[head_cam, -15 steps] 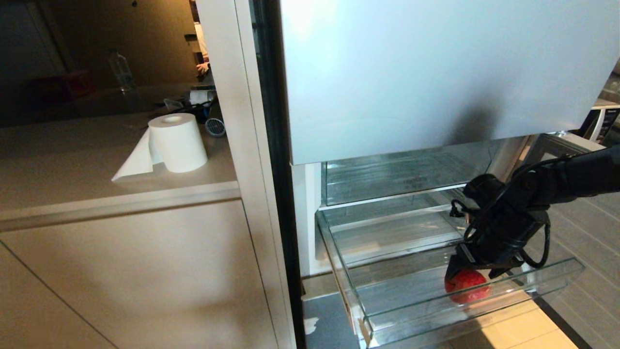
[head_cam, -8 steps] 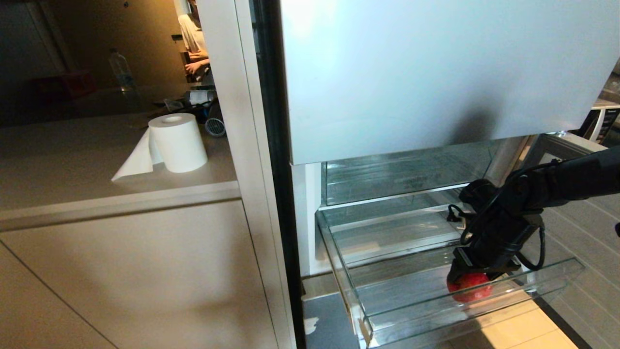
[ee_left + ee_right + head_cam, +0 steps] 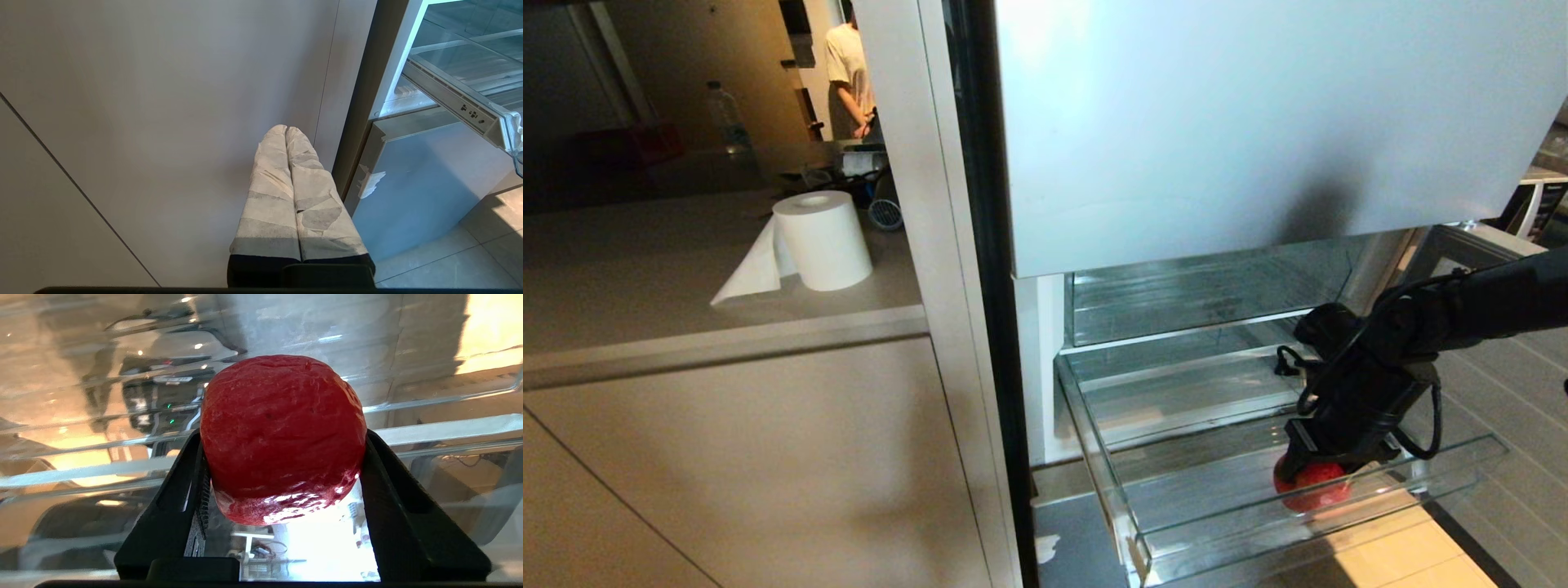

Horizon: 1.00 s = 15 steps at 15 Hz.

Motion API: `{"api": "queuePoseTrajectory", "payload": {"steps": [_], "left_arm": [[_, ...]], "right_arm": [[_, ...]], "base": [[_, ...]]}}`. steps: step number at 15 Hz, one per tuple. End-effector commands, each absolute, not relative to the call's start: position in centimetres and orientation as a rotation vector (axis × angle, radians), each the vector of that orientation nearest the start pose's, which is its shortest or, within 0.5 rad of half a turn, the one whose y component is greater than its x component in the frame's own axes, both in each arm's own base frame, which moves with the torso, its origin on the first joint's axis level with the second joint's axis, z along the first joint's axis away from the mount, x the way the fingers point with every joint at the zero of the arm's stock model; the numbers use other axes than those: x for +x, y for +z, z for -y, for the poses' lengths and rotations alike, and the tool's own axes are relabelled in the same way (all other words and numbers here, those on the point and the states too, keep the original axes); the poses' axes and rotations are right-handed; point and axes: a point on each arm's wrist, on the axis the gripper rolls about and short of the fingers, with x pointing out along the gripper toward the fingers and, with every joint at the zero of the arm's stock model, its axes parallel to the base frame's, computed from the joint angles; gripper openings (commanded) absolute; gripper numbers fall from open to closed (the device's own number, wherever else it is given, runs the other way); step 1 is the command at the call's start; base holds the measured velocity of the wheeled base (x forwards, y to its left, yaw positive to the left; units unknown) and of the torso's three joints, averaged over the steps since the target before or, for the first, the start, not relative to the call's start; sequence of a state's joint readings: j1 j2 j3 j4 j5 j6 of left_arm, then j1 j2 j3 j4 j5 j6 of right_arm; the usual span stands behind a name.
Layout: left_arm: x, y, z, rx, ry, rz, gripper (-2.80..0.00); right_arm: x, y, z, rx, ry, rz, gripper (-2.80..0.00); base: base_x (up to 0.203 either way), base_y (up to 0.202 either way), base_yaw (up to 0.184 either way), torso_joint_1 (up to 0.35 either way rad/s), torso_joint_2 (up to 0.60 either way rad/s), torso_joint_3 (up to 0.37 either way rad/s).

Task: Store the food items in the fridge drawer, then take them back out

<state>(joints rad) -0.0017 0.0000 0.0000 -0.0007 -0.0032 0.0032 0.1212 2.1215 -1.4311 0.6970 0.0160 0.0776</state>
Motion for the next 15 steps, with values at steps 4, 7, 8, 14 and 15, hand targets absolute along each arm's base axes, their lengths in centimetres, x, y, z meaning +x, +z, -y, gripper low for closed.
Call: {"api": "queuePoseTrajectory", "payload": {"steps": [4,7,8,14,15], "left_arm": [[-2.3,7.5,0.0,0.003,-0.005,0.000,-2.80],[-2.3,7.5,0.0,0.003,-0.005,0.000,-2.80],[-2.3,7.5,0.0,0.003,-0.005,0.000,-2.80],[-2.3,7.5,0.0,0.003,-0.005,0.000,-2.80],[-2.3,7.5,0.0,0.003,-0.005,-0.001,-2.80]], "right_arm": [[32.1,17.7,-7.2,-0.039,0.156,-1.171,-2.80],[29.1,21.7,-8.7,-0.048,0.226,-1.034,-2.80],[28.5,22.5,-9.0,-0.037,0.240,-0.980,-2.80],[25.3,25.8,-8.3,0.032,0.264,-0.731,-2.80],[24.0,26.8,-7.9,0.036,0.271,-0.693,-2.80]], "base": [[0.000,0.000,0.000,0.000,0.00,0.000],[0.000,0.000,0.000,0.000,0.00,0.000],[0.000,0.000,0.000,0.000,0.00,0.000],[0.000,0.000,0.000,0.000,0.00,0.000],[0.000,0.000,0.000,0.000,0.00,0.000]]}}
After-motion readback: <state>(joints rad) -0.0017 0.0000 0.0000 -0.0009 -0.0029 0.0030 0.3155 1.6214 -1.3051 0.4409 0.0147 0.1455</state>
